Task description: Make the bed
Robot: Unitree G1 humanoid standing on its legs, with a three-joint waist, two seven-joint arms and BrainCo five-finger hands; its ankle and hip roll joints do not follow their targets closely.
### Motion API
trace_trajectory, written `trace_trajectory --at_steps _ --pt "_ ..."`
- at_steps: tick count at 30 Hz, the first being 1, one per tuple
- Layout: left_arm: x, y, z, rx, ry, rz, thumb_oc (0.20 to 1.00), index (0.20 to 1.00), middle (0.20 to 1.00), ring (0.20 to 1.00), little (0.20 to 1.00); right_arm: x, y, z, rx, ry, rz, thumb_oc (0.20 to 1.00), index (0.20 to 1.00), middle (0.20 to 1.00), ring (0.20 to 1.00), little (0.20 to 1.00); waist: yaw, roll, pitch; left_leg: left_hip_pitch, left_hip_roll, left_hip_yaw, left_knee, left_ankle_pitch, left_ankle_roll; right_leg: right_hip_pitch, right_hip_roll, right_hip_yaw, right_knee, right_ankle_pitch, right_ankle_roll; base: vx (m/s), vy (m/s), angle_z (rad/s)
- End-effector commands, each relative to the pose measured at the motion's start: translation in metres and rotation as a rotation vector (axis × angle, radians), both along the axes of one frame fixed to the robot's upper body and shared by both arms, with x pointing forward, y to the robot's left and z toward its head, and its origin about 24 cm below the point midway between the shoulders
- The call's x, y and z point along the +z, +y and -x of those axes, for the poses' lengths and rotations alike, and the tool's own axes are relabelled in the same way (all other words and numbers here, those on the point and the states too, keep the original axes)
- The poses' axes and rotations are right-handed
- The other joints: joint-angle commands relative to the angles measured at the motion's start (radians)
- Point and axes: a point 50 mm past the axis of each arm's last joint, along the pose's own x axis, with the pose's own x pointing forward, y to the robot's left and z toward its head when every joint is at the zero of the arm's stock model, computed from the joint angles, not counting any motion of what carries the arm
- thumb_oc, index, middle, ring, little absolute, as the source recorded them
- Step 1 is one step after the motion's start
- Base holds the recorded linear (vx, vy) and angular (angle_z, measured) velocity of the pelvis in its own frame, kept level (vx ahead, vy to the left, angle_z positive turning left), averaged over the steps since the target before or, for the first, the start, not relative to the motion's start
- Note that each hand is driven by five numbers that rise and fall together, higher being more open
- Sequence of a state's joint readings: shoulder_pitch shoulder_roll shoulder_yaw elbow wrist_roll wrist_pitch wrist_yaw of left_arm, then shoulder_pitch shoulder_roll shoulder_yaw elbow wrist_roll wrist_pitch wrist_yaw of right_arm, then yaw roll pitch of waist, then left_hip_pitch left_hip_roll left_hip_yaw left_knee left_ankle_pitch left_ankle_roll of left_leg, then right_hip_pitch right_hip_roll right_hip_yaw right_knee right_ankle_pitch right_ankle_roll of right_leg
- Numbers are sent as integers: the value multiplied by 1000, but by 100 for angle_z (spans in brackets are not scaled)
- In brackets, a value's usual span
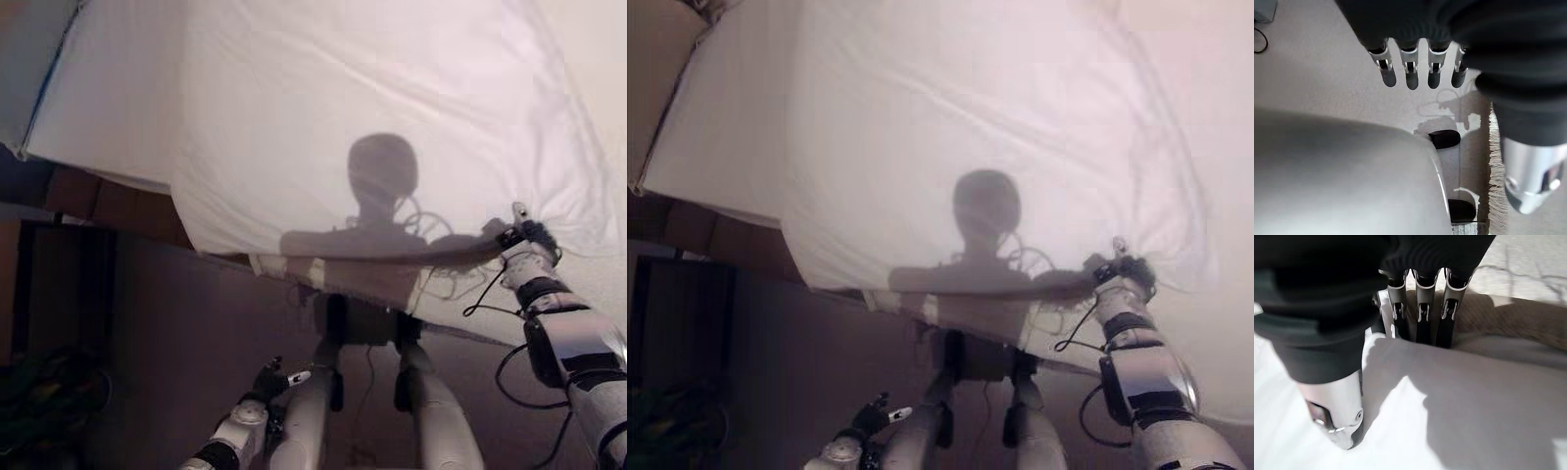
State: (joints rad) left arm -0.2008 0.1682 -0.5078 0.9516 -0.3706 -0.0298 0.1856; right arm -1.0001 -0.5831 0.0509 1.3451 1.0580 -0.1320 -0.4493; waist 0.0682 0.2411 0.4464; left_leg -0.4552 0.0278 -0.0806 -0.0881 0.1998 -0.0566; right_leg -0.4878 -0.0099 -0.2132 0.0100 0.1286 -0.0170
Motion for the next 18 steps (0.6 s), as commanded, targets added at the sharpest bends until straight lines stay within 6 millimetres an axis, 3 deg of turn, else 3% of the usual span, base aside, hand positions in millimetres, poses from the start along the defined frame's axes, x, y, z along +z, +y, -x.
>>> trace_trajectory --at_steps 1,2,3,7,11,13,14,18 --pt "-4 -16 8 -77 20 -15 1000 1000 1000 1000 1000 76 -7 -14 21 -157 157 947 947 947 947 947 27 -27 58 10 -103 -1 4 -44 14 -46 -56 59 142 -106 83 -51 -5 8" --pt "-2 -18 6 -86 12 -16 1000 1000 1000 1000 1000 84 -11 -13 4 -174 164 476 476 476 476 476 25 -21 63 3 -105 -8 4 -40 13 -54 -62 53 153 -112 82 -41 0 8" --pt "-1 -19 4 -90 3 -14 1000 1000 1000 1000 1000 89 -13 -12 -6 -187 175 200 200 200 200 200 27 -15 69 0 -108 -14 3 -35 11 -60 -65 51 162 -115 82 -31 -2 13" --pt "4 -24 -5 -108 -24 -17 1000 1000 1000 1000 1000 100 -16 -11 -22 -247 175 200 200 200 200 200 21 -4 73 4 -121 -39 1 -29 5 -47 -82 34 176 -130 84 -13 -3 19" --pt "12 -27 -15 -103 -65 2 1000 1000 1000 1000 1000 107 1 -18 30 -327 195 200 200 200 200 200 5 -9 73 40 -127 -43 2 -37 8 -5 -88 32 165 -122 88 0 48 16" --pt "21 -31 -22 -114 -113 44 1000 1000 1000 1000 1000 107 28 -25 125 -368 281 200 200 200 200 200 -13 -37 62 75 -125 -16 7 -54 17 36 -78 55 134 -95 98 -10 97 0" --pt "21 -31 -22 -113 -113 44 1000 1000 1000 1000 1000 106 29 -25 124 -368 280 200 200 200 200 200 -12 -37 61 73 -124 -15 5 -49 17 35 -77 55 129 -88 98 18 91 -8" --pt "37 -39 -28 -190 -194 128 1000 1000 1000 1000 1000 112 53 -25 232 -384 488 200 200 200 200 200 -36 -91 16 144 -115 42 19 -90 27 114 -64 97 71 -59 116 50 85 -7"
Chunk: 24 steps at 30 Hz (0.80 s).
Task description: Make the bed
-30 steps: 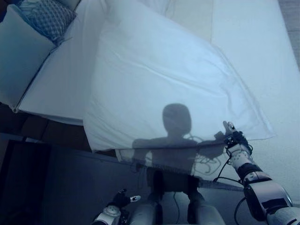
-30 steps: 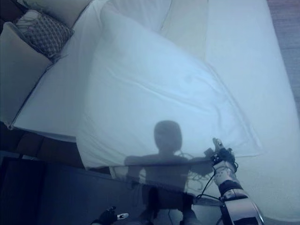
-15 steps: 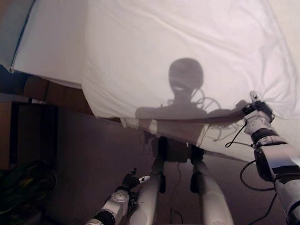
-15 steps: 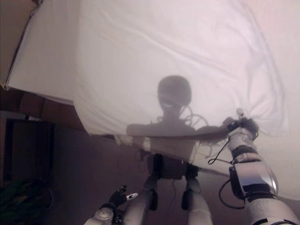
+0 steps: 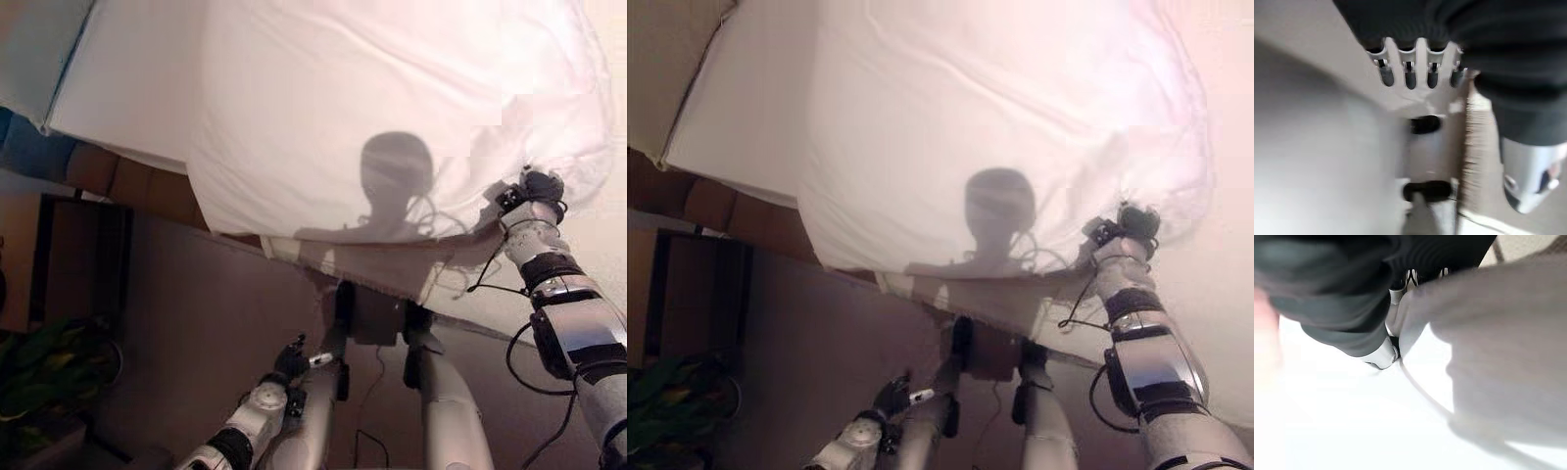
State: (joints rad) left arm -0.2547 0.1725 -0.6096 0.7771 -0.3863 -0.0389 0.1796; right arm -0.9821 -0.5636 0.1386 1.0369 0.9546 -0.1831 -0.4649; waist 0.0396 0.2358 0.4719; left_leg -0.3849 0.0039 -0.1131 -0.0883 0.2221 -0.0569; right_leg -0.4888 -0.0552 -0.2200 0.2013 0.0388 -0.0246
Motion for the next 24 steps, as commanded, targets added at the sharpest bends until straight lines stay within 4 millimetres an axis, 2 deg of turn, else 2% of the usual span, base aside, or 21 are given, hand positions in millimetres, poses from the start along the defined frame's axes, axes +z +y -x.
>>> trace_trajectory --at_steps 1,3,7,12,14,15,16,17,24 --pt "9 -6 2 -73 -30 98 1000 1000 1000 1000 1000 53 19 2 72 -190 305 200 200 200 200 200 -18 -104 -34 112 -91 95 23 -133 34 153 -17 121 -143 39 130 56 85 -19" --pt "13 -10 2 -95 -36 127 1000 1000 1000 1000 1000 50 21 2 79 -184 319 200 200 200 200 200 -21 -113 -46 127 -90 106 24 -136 37 170 -16 130 -154 44 133 39 68 -31" --pt "35 -29 -3 -154 -57 293 1000 1000 1000 1000 1000 44 25 6 110 -147 416 200 200 200 200 200 -46 -136 -104 208 -92 141 10 -158 46 236 -14 163 -179 48 142 45 72 -34" --pt "55 -51 -3 -219 -46 442 1000 1000 1000 1000 1000 23 36 6 182 -87 432 200 200 200 200 200 -74 -166 -174 277 -85 179 5 -183 53 289 -5 192 -212 61 151 21 25 -28" --pt "55 -60 2 -201 13 517 1000 1000 1000 1000 1000 9 46 7 227 -67 407 200 200 200 200 200 -81 -178 -198 300 -81 198 4 -192 57 306 4 214 -219 65 155 12 1 -28" --pt "49 -69 10 -178 102 584 1000 1000 1000 1000 1000 -5 56 9 270 -46 376 200 200 200 200 200 -91 -189 -224 321 -77 210 3 -197 59 320 9 224 -225 68 158 20 -10 -37" --pt "48 -69 11 -178 104 584 1000 1000 1000 1000 1000 -5 55 9 270 -45 376 200 200 200 200 200 -90 -189 -225 322 -76 211 3 -198 59 321 9 225 -226 69 158 31 -13 -38" --pt "44 -79 20 -165 178 636 1000 1000 1000 1000 1000 -17 64 11 305 -24 352 200 200 200 200 200 -96 -194 -244 339 -74 223 2 -204 61 334 12 236 -232 70 160 12 1 -22" --pt "37 -100 44 -179 348 710 1000 1000 1000 1000 1000 -35 89 18 395 -28 293 200 200 200 200 200 -110 -200 -296 378 -67 248 2 -220 64 364 19 253 -240 67 163 28 -3 -14"
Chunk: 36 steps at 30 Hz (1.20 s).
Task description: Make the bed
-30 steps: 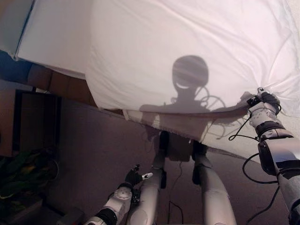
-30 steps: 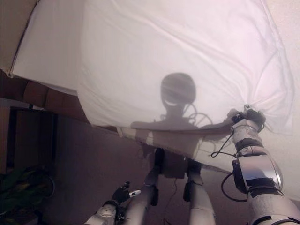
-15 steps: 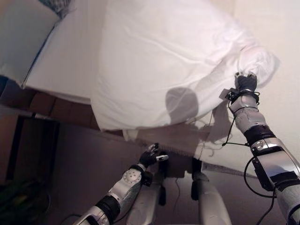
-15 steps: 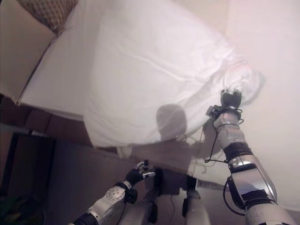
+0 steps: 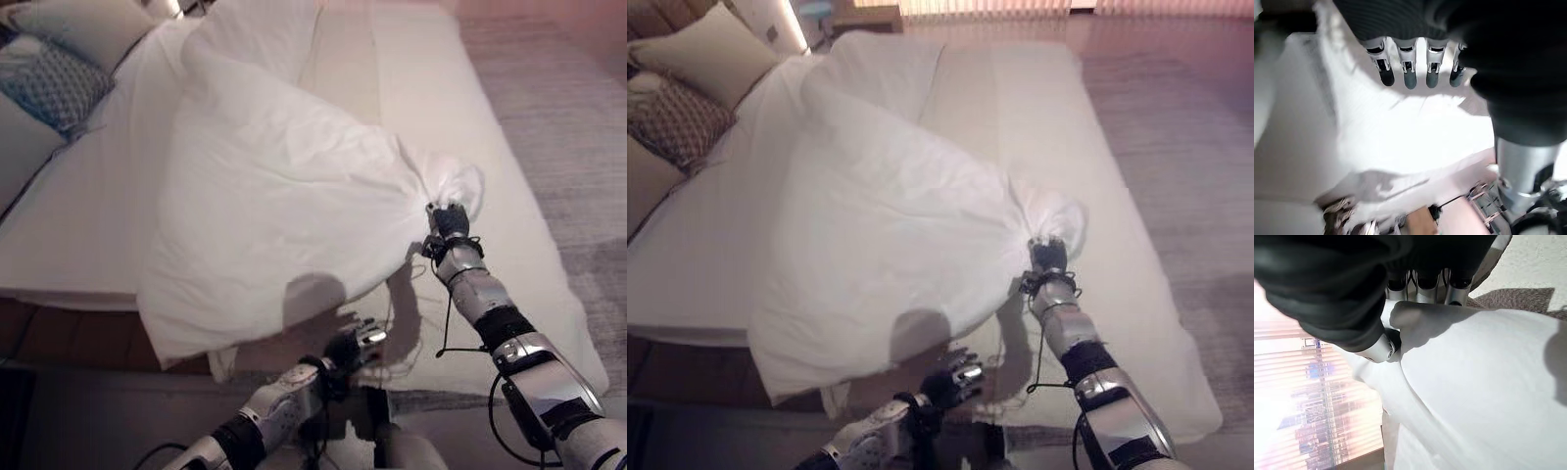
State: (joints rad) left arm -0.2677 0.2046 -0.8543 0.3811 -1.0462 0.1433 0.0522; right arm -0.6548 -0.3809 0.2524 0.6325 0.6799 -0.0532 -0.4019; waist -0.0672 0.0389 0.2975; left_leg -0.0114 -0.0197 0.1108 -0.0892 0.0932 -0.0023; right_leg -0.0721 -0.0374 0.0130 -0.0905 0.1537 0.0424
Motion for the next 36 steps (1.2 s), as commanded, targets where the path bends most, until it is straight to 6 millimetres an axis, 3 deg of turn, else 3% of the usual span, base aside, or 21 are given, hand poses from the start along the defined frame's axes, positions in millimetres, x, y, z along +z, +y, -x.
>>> trace_trajectory --at_steps 1,5,9,13,15,16,23,31,36 --pt "-10 -17 22 -15 111 57 1000 1000 1000 1000 1000 42 -3 -1 21 -204 1 200 200 200 200 200 -5 -6 -129 11 -42 27 3 -92 10 -49 2 21 53 -49 96 46 -19 -11" --pt "-14 -32 27 35 237 123 1000 1000 1000 1000 1000 32 9 11 63 -215 -47 200 200 200 200 200 -15 -20 -155 29 -40 27 2 -100 10 -28 4 19 50 -57 94 41 -27 -3" --pt "-11 -37 14 125 265 162 1000 1000 1000 1000 1000 27 13 18 68 -227 -81 200 200 200 200 200 -25 -30 -172 39 -37 28 2 -105 9 -17 5 18 48 -59 95 25 -23 -2" --pt "2 -22 -29 403 235 219 1000 1000 1000 1000 1000 16 15 32 56 -234 -134 200 200 200 200 200 -29 -54 -196 50 -32 32 2 -111 7 -7 8 20 47 -62 94 27 -39 -2" --pt "5 -18 -37 461 225 222 1000 1000 1000 1000 1000 14 14 35 48 -235 -142 200 200 200 200 200 -31 -58 -199 51 -30 31 2 -113 6 -4 8 16 47 -63 93 10 -20 -1" --pt "13 -9 -53 581 212 243 1000 1000 1000 1000 1000 11 10 41 24 -237 -150 200 200 200 200 200 -32 -65 -205 54 -28 28 2 -114 3 3 7 7 47 -67 91 22 -40 0" --pt "23 27 -85 882 211 292 1000 1000 1000 1000 1000 -5 2 56 -57 -228 -198 200 200 200 200 200 -39 -85 -223 70 -19 22 2 -122 -8 31 9 -16 31 -72 87 27 -40 2" --pt "15 52 -87 1065 261 309 1000 1000 1000 1000 1000 -22 -7 71 -177 -223 -340 200 200 200 200 200 -42 -86 -243 85 -10 11 2 -129 -16 61 14 -23 9 -76 82 15 -14 3" --pt "12 55 -86 1123 301 316 1000 1000 1000 1000 1000 -25 -12 78 -232 -231 -376 200 200 200 200 200 -42 -84 -248 91 -8 4 2 -131 -18 71 19 -28 7 -82 76 15 -11 3"
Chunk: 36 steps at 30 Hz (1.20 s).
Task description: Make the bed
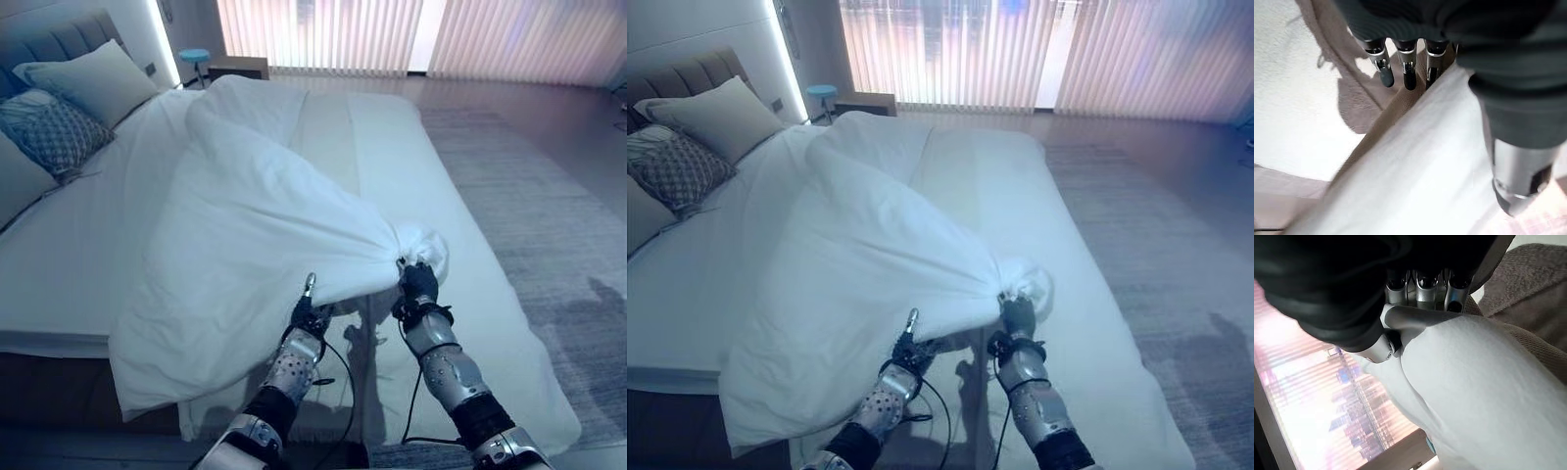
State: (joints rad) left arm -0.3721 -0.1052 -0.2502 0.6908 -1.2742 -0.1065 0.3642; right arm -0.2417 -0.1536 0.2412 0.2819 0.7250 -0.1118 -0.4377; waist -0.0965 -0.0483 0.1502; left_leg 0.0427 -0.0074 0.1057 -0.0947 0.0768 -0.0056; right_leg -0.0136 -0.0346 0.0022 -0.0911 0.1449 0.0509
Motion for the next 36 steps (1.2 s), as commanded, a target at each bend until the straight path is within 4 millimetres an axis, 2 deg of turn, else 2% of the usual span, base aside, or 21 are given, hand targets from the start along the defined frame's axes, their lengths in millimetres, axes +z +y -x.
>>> trace_trajectory --at_steps 1,8,14,15,16,17,20,22,23,26,28,29,30,31,32,33,34,35,36 --pt "2 18 -14 192 23 14 1000 1000 1000 1000 1000 40 -68 6 -332 -246 -48 200 200 200 200 200 -13 3 -101 37 -20 7 7 -115 -16 14 17 -18 8 -74 66 43 -37 3" --pt "-2 29 -12 284 65 45 1000 1000 1000 1000 1000 32 -80 19 -434 -224 -50 200 200 200 200 200 -11 2 -110 48 -15 -3 7 -120 -20 32 25 -33 5 -87 61 28 -31 6" --pt "4 59 -16 385 5 12 1000 1000 1000 1000 1000 3 -83 33 -464 -115 -86 200 200 200 200 200 -6 3 -117 59 -11 -16 7 -121 -28 51 28 -47 11 -102 52 24 -35 9" --pt "5 64 -16 394 -10 -6 598 598 598 598 598 -3 -84 35 -460 -94 -85 200 200 200 200 200 -6 2 -119 62 -11 -20 7 -122 -29 53 28 -51 16 -107 50 12 -37 14" --pt "5 72 -15 403 -32 -39 379 379 379 379 379 -13 -85 39 -458 -55 -83 200 200 200 200 200 -4 2 -120 64 -10 -24 7 -122 -29 53 28 -56 28 -115 47 15 -40 13" --pt "4 80 -13 404 -40 -77 200 200 200 200 200 -23 -85 43 -454 -10 -82 200 200 200 200 200 2 4 -120 68 -9 -29 7 -122 -30 53 28 -59 40 -122 43 16 -37 16" --pt "0 104 -6 396 -80 -192 200 200 200 200 200 -53 -83 56 -412 110 -76 200 200 200 200 200 11 12 -114 76 -8 -45 7 -114 -31 49 32 -64 82 -147 30 3 -36 13" --pt "0 104 -6 396 -79 -193 200 200 200 200 200 -53 -83 56 -412 110 -76 200 200 200 200 200 9 11 -115 76 -9 -46 7 -114 -31 49 32 -65 84 -149 30 -34 4 8" --pt "4 111 -6 344 -127 -285 200 200 200 200 200 -67 -86 66 -410 164 -83 200 200 200 200 200 15 19 -103 59 -14 -69 7 -93 -36 37 26 -88 112 -159 26 -90 29 17" --pt "14 117 -7 281 -217 -393 200 200 200 200 200 -83 -89 74 -413 230 -90 200 200 200 200 200 20 28 -89 33 -32 -125 23 -79 -29 15 6 -129 147 -165 24 -99 53 59" --pt "23 121 -7 268 -276 -430 200 200 200 200 200 -90 -88 79 -422 254 -131 200 200 200 200 200 16 23 -76 -6 -16 -131 80 -90 -38 6 -22 -158 157 -160 25 -139 181 52" --pt "26 129 -3 283 -308 -457 200 200 200 200 200 -95 -84 78 -391 271 -148 200 200 200 200 200 23 12 -68 -21 22 -147 121 -105 -52 -6 -52 -150 152 -145 36 -116 199 64" --pt "26 129 -2 283 -307 -457 200 200 200 200 200 -95 -84 78 -390 271 -148 200 200 200 200 200 25 13 -68 -21 23 -146 124 -108 -52 -7 -51 -149 152 -146 36 -86 372 78" --pt "27 140 4 318 -322 -484 200 200 200 200 200 -97 -80 77 -344 284 -147 200 200 200 200 200 40 6 -77 -10 93 -179 136 -110 -58 -35 -90 -114 148 -130 60 -10 222 33" --pt "27 141 4 319 -320 -484 200 200 200 200 200 -98 -80 77 -343 285 -147 200 200 200 200 200 41 7 -78 -8 95 -177 135 -111 -59 -35 -88 -112 149 -132 59 -10 356 7" --pt "26 145 8 337 -318 -486 200 200 200 200 200 -100 -78 79 -325 295 -150 200 200 200 200 200 44 10 -85 -5 136 -189 136 -89 -67 -47 -106 -97 151 -126 74 -4 486 -27" --pt "27 154 13 368 -322 -502 200 200 200 200 200 -103 -76 81 -301 308 -161 200 200 200 200 200 48 26 -96 -6 207 -225 147 -30 -94 -65 -142 -68 159 -118 101 -6 486 -22" --pt "27 154 13 368 -322 -502 200 200 200 200 200 -103 -76 81 -301 309 -161 200 200 200 200 200 49 27 -97 -5 209 -224 146 -30 -94 -66 -141 -68 161 -119 101 -18 589 -5" --pt "28 157 14 385 -326 -499 200 200 200 200 200 -103 -75 81 -296 309 -179 200 200 200 200 200 51 35 -101 -1 234 -239 146 -18 -110 -72 -165 -56 168 -113 116 -20 448 7"
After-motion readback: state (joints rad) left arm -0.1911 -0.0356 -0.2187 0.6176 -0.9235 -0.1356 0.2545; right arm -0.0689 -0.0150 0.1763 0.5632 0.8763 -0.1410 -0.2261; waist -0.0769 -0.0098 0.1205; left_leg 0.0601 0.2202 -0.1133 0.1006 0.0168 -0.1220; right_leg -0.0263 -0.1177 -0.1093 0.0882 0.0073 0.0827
